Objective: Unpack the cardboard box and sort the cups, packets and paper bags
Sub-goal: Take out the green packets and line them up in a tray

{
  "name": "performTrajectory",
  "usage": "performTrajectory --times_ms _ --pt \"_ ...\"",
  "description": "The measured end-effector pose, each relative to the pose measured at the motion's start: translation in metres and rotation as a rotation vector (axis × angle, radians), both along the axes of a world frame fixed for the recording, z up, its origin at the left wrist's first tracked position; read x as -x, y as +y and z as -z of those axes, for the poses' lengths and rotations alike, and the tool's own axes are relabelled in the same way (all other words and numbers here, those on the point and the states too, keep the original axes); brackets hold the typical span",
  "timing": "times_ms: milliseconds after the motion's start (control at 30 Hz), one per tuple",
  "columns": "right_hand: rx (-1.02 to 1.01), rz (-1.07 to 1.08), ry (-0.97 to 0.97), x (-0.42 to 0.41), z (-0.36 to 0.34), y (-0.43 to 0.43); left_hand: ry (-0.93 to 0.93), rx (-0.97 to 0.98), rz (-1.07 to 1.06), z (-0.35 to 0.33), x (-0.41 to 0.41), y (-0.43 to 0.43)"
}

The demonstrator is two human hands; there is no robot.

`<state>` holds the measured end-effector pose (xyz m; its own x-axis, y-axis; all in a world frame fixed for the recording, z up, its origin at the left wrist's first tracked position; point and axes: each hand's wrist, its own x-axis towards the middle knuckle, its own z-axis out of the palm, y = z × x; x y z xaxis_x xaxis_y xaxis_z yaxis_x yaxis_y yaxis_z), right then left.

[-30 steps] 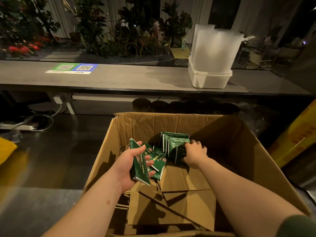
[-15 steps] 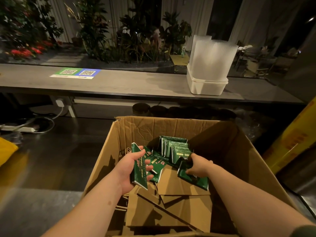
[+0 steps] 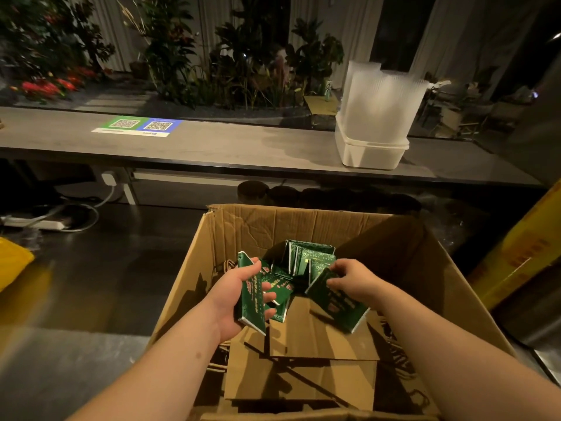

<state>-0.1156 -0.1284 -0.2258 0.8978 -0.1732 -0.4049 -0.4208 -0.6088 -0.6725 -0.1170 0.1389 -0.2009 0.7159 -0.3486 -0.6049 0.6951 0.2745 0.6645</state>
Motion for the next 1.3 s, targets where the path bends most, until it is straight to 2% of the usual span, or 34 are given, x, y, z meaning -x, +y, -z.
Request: performTrajectory --times_ms 133,200,233,300,433,533,633,700,767,900,1000,1100,1200,1300 --pt "-0.634 0.187 0.078 0.005 -0.037 0.035 -0.004 0.088 -0.003 -0.003 0.000 0.001" --pt "-0.822 0.256 0.098 0.004 -0.042 0.061 0.002 0.163 0.031 -0.006 0.002 0.001" --pt "-0.845 0.271 0.099 0.004 -0.039 0.074 0.007 0.183 0.064 -0.006 0.003 0.002" --pt "-0.756 0.229 0.042 0.002 -0.032 0.098 0.004 0.172 0.095 -0.005 0.004 0.003" --pt "-0.459 0.135 -0.144 -0.008 -0.018 0.114 -0.021 0.126 0.021 -0.002 0.004 0.001" --pt "0.033 0.164 -0.240 -0.024 -0.005 0.075 -0.028 0.121 -0.010 -0.003 0.003 0.000" --pt "0.441 0.133 -0.125 -0.030 0.022 0.019 0.001 0.167 -0.010 -0.002 0.003 0.000" --pt "0.479 0.081 0.014 -0.028 0.040 -0.005 0.023 0.184 -0.006 -0.002 0.004 0.001" --pt "0.494 0.057 0.062 -0.028 0.051 -0.015 0.027 0.174 0.025 -0.002 0.004 0.002" --pt "0.542 0.054 -0.030 -0.028 0.049 -0.017 0.013 0.161 0.018 -0.002 0.005 0.001" --pt "0.379 0.095 -0.152 -0.024 0.029 -0.019 0.011 0.176 -0.021 -0.002 0.004 0.000" --pt "-0.033 0.199 -0.210 -0.015 -0.001 -0.010 -0.006 0.166 -0.055 -0.004 0.004 0.000" --pt "-0.566 0.344 -0.070 0.001 -0.027 0.016 -0.036 0.122 -0.087 -0.008 0.005 -0.001" --pt "-0.854 0.399 0.105 0.016 -0.036 0.050 -0.048 0.142 -0.053 -0.013 0.008 -0.001"
